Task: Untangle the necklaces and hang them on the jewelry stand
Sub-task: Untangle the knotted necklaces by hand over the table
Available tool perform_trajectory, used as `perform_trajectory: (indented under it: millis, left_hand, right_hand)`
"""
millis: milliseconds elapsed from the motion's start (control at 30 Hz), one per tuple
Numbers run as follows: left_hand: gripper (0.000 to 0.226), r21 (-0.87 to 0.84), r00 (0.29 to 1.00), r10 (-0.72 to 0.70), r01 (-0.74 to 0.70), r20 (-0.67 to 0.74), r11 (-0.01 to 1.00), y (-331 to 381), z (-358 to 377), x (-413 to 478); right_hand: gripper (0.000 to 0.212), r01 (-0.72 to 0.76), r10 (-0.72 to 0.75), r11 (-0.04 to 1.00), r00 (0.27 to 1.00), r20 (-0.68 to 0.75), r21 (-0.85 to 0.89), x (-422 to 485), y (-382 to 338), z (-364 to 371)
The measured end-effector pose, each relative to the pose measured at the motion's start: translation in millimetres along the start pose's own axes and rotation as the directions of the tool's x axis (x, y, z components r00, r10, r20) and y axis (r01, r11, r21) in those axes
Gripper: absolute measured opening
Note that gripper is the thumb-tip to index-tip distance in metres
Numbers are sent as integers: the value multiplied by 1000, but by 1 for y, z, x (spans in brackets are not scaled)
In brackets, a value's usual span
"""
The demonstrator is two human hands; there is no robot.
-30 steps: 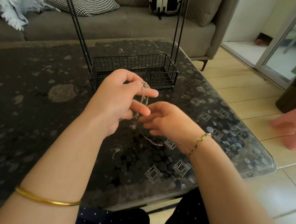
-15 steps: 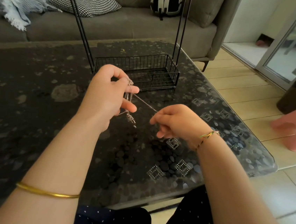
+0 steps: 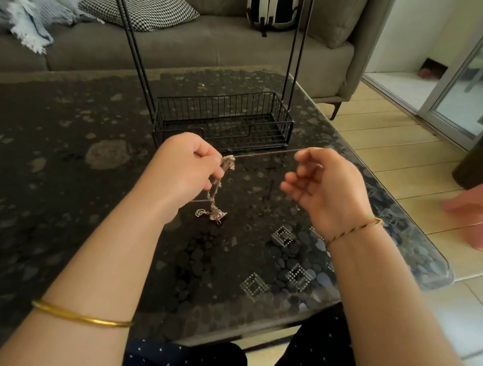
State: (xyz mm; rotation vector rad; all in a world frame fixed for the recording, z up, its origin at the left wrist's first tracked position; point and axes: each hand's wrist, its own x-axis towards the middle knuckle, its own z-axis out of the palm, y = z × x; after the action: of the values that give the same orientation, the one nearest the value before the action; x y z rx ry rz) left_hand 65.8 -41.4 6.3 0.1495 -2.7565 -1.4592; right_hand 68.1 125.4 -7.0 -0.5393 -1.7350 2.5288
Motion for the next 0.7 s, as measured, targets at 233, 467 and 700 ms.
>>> perform_trajectory:
  millis: [233,467,700]
  left_hand:
    - [13,-197,975,-167,195,147,961,8,2,-4]
    - [16,-317,971,-186,226,154,921,14,6,-4]
    - [9,-247,983,-47,92,180,965,10,5,-8]
  right_hand:
    - [30,-83,60,951,995,84,298,0,2,0]
    - [29,-181,123,895,979,164,408,-2,3,6]
    - [7,-16,54,988,969,243,-156,-10,6,10]
